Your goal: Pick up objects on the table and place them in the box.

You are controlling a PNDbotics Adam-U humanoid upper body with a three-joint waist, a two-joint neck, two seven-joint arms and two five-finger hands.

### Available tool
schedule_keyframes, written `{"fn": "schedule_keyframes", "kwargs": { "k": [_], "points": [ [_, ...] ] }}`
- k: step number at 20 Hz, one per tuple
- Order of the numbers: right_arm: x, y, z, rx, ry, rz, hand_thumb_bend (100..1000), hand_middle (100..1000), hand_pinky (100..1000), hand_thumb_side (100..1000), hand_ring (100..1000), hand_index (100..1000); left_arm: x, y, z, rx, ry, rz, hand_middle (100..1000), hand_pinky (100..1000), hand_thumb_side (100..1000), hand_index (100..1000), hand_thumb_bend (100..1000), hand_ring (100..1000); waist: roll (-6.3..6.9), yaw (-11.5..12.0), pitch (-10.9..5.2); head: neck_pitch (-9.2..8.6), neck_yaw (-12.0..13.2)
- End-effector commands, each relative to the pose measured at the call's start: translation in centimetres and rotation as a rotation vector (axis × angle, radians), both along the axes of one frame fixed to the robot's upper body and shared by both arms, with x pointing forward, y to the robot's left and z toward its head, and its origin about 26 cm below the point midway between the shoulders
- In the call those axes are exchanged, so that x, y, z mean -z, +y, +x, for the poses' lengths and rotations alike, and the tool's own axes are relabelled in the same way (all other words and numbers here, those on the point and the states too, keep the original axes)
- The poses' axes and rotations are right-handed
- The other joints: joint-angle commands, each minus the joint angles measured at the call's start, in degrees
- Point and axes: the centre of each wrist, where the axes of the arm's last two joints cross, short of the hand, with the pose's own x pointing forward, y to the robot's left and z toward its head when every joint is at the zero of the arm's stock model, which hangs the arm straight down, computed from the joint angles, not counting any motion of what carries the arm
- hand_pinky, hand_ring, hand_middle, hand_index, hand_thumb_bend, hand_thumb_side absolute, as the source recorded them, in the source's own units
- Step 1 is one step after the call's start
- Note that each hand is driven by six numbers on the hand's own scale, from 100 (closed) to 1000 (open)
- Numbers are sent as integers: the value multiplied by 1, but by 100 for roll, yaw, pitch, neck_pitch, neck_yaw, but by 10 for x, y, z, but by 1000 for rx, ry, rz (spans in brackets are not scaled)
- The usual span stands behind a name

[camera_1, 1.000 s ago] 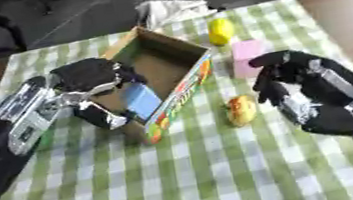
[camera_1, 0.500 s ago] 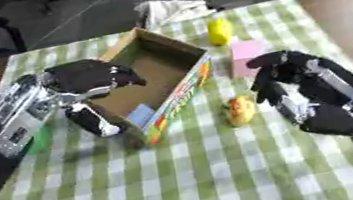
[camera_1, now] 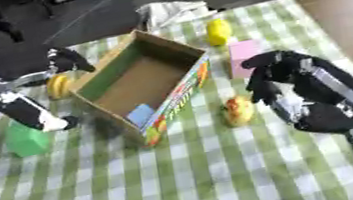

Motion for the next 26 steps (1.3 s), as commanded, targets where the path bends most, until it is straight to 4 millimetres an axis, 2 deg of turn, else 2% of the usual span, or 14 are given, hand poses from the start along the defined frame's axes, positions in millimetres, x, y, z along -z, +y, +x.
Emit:
{"fn": "schedule_keyframes", "kwargs": {
  "k": [1, 7, 14, 19, 26],
  "points": [
    [-6, -4, 0, 6, -20, -22, 100, 536, 669, 450, 499, 804, -8, 35, 8, -113, -5, 55, 865, 767, 488, 953, 521, 818, -9, 13, -80, 27, -22],
    [-5, -5, 0, 8, -20, -23, 100, 535, 668, 448, 498, 803, 12, 78, 27, -225, -39, 25, 884, 810, 486, 954, 528, 856, -20, 8, -65, 27, -15],
    [-6, -4, 1, 2, -23, -25, 100, 535, 667, 447, 498, 803, 38, 112, 39, -284, -26, 31, 889, 840, 500, 956, 530, 879, -34, -19, -40, 27, -24],
    [-6, -3, 1, -1, -24, -27, 100, 534, 667, 445, 498, 803, 55, 126, 39, -297, 53, 75, 880, 844, 499, 957, 555, 880, -48, -25, -17, 27, -27],
    [-7, -4, 1, 3, -26, -27, 100, 534, 666, 444, 497, 802, 74, 131, 35, -308, 124, 92, 871, 835, 490, 956, 536, 869, -66, -5, 0, 27, -49]
  ]
}}
